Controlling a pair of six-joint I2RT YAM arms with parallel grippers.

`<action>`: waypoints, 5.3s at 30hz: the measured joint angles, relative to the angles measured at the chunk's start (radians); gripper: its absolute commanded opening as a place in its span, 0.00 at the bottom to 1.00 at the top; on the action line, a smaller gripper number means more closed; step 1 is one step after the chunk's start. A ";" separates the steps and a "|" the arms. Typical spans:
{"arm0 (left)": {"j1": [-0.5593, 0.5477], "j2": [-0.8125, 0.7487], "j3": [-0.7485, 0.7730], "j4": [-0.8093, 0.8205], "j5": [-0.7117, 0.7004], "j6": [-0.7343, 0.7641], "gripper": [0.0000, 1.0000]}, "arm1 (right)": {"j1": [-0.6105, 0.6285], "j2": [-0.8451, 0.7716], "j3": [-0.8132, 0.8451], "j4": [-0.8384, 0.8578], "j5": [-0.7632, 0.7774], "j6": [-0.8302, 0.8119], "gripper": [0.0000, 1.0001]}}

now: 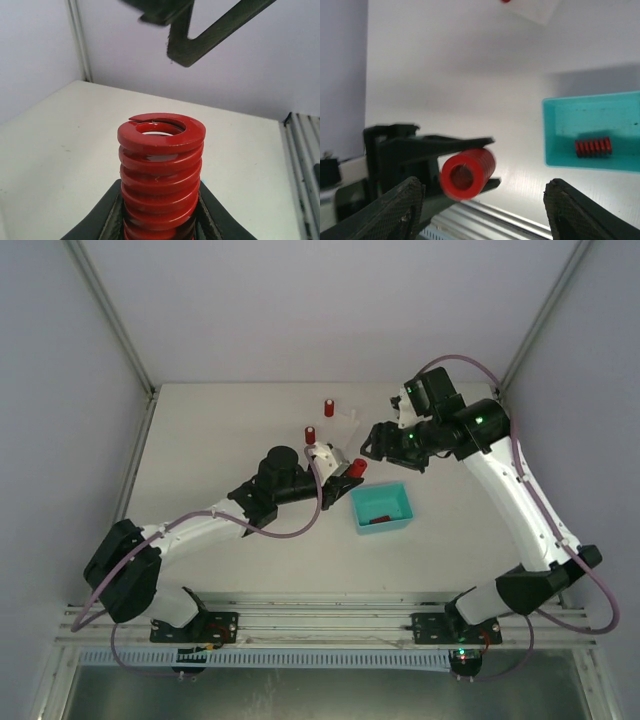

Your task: Install the large spring

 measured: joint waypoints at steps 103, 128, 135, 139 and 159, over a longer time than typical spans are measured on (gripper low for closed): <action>0.184 -0.581 -0.260 -0.538 -0.473 -0.360 0.99 | -0.119 1.069 0.705 0.385 0.387 -0.289 0.01; 0.190 -0.552 -0.243 -0.555 -0.490 -0.354 0.99 | -0.158 1.098 0.726 0.421 0.330 -0.259 0.62; 0.195 -0.506 -0.233 -0.543 -0.545 -0.335 0.99 | -0.165 0.903 0.596 0.313 0.271 -0.258 0.64; 0.201 -0.475 -0.223 -0.540 -0.614 -0.353 0.99 | -0.165 0.697 0.451 0.238 0.235 -0.259 0.63; 0.213 0.002 -0.114 -0.225 -0.251 -0.470 0.58 | -0.151 0.130 -0.373 0.031 0.093 -0.320 0.48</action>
